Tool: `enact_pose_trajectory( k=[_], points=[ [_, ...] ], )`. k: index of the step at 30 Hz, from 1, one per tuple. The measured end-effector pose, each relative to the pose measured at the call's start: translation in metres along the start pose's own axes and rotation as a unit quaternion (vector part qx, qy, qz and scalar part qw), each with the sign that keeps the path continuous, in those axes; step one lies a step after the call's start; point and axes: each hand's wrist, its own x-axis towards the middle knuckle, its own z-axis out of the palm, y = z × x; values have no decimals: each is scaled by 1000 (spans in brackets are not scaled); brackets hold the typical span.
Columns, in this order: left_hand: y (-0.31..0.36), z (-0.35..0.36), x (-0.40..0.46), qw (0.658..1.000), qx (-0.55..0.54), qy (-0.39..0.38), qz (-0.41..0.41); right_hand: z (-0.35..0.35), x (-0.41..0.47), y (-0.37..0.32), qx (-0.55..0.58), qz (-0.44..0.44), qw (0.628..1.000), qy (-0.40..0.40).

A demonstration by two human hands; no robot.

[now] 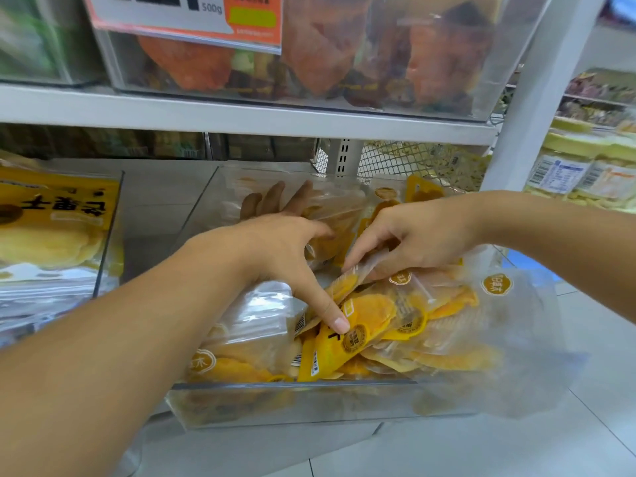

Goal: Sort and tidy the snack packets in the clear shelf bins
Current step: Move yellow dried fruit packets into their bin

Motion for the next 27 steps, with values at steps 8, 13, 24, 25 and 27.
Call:
enact_pose_trajectory(
  k=[8, 13, 24, 25, 27],
  points=[
    [3, -1, 1, 997, -18, 76, 18, -29, 6, 1, 189, 96, 967, -139],
    [-1, 1, 9, 986, -79, 145, 22, -34, 4, 7, 259, 95, 948, -158],
    [-6, 6, 15, 982, -49, 177, -33, -35, -15, 8, 121, 32, 989, -80],
    [-4, 5, 13, 983, -46, 177, -34, -33, -13, 6, 102, 45, 993, -42],
    [-3, 4, 12, 984, -38, 171, -28, -30, -8, -1, 66, 43, 997, 0]
  ],
)
